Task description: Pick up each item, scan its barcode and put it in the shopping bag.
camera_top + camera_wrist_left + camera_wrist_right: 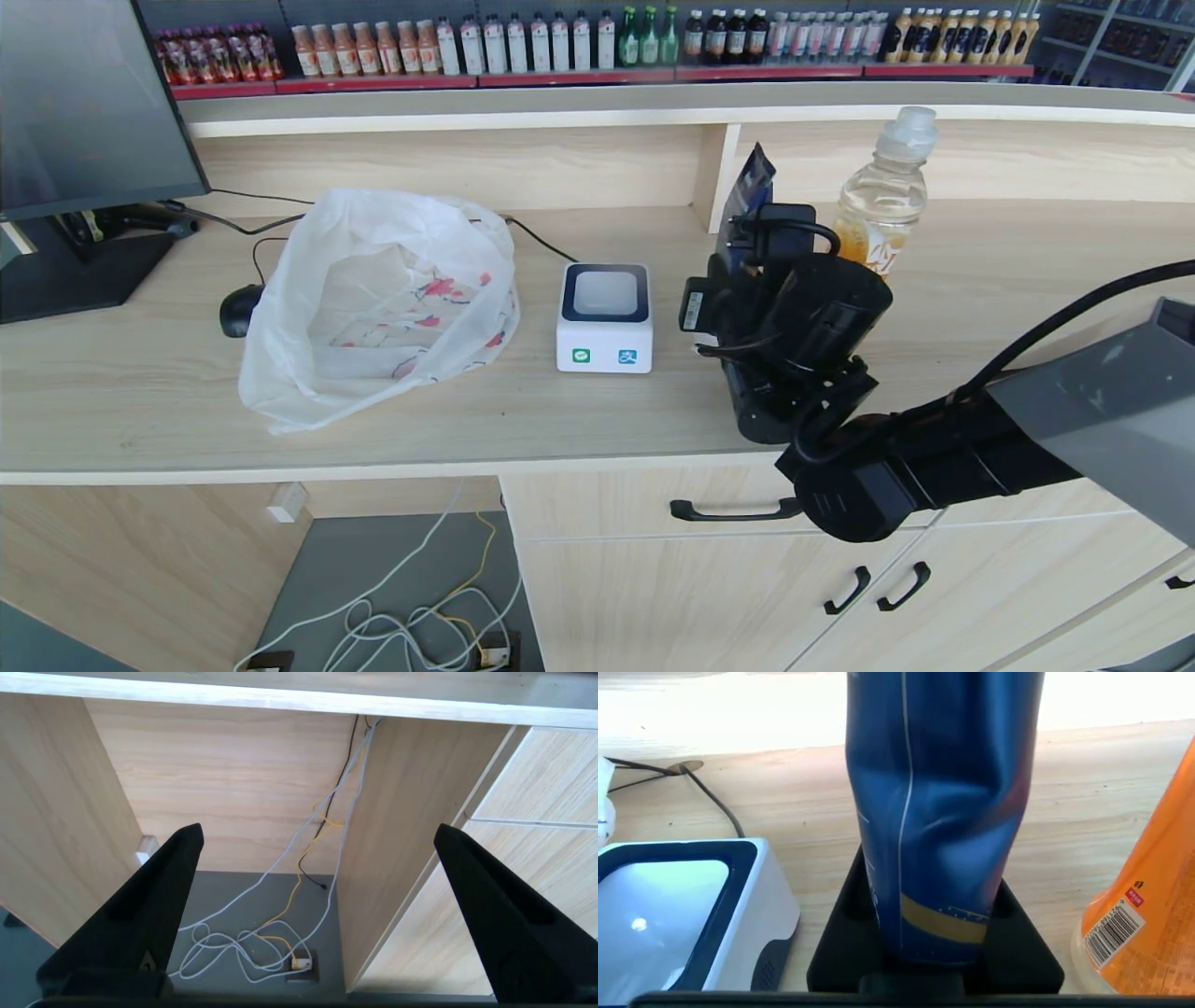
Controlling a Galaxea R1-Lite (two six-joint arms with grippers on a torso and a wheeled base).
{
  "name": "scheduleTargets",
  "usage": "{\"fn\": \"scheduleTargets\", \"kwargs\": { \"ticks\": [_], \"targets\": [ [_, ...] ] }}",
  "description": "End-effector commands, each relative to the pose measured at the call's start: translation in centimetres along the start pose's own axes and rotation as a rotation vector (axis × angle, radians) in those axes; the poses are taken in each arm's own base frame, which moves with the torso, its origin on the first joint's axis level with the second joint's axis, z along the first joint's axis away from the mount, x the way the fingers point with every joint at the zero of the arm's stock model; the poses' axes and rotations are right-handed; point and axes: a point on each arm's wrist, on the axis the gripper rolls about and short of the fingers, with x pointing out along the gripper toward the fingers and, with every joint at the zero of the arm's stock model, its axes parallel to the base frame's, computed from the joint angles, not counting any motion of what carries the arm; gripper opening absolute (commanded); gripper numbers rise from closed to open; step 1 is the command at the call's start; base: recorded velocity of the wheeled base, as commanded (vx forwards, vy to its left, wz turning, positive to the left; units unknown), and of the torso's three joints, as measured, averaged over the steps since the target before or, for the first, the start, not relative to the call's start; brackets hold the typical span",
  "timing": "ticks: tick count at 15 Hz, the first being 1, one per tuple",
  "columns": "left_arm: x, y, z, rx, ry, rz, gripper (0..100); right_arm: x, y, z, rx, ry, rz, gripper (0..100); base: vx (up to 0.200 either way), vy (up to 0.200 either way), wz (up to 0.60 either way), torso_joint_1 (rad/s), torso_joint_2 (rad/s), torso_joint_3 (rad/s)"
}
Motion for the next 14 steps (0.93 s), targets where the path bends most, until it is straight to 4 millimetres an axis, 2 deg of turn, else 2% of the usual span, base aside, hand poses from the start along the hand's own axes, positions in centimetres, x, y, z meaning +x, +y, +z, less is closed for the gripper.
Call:
{"fn": "scheduleTargets", "kwargs": {
  "ticks": [1,5,9,12,14],
  "targets": [
    [0.0,0.0,0.0,0.0,0.0,0.0,100,-0.1,0.0,0.8,0.015,-0.019,0.001,0,0.0,0.0,0.0,0.0,0.0,0.0],
    [0.0,0.0,0.0,0.0,0.0,0.0,100,-0.7,-0.3,3.5,0.036,-0.086,-0.001,0,0.0,0.0,0.0,0.0,0.0,0.0],
    [0.0,0.0,0.0,0.0,0.0,0.0,100,-2.8,0.4,7.0,0.063,-0.135,0.043,0,0.0,0.0,0.0,0.0,0.0,0.0],
    [0.0,0.0,0.0,0.0,0.0,0.0,100,-4.7,0.4,8.2,0.061,-0.134,0.078,0,0.0,0.0,0.0,0.0,0.0,0.0],
    [0.0,0.0,0.0,0.0,0.0,0.0,100,-6.5,-0.5,8.6,0.049,-0.114,0.101,0,0.0,0.0,0.0,0.0,0.0,0.0]
  ]
}}
